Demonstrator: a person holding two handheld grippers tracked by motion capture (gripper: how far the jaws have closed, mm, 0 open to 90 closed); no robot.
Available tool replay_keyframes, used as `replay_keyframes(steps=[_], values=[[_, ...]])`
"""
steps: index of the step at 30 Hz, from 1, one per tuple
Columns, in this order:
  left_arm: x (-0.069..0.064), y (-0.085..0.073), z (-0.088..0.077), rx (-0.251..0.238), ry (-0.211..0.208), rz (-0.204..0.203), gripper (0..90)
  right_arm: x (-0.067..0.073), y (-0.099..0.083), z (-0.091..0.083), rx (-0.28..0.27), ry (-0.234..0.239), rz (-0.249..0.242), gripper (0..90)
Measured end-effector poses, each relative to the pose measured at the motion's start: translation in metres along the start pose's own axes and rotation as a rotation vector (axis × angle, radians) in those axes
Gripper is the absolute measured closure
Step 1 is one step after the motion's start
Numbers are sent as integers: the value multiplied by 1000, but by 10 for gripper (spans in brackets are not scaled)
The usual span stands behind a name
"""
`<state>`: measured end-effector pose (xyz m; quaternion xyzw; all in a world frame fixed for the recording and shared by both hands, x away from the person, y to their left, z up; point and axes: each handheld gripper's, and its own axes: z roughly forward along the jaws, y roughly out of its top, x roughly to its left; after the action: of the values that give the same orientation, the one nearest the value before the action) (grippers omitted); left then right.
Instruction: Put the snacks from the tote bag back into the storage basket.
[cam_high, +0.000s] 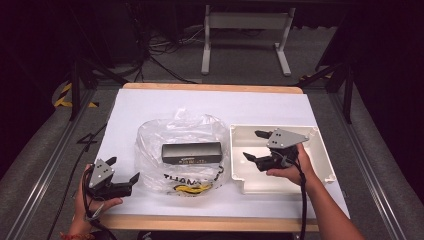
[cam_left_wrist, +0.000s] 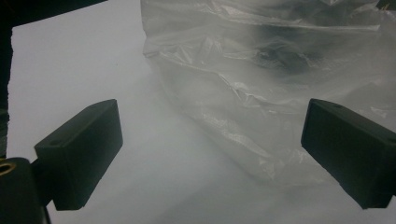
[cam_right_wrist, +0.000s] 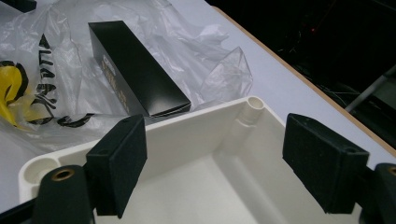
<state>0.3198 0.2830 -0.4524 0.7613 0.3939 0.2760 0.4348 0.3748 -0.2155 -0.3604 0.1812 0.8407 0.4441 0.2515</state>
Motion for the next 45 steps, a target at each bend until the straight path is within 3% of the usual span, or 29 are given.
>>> replay_keyframes(steps=[10,35,45], values=[[0,0,0,1,-3,-1,61,-1,14,26,20,60,-26,223],[-1,-1,1,13,-11,9,61,4,44,59,69,155,-82,195],[-2,-1,2,20,-12,16,62,7,54,88,138,237,-104,216]])
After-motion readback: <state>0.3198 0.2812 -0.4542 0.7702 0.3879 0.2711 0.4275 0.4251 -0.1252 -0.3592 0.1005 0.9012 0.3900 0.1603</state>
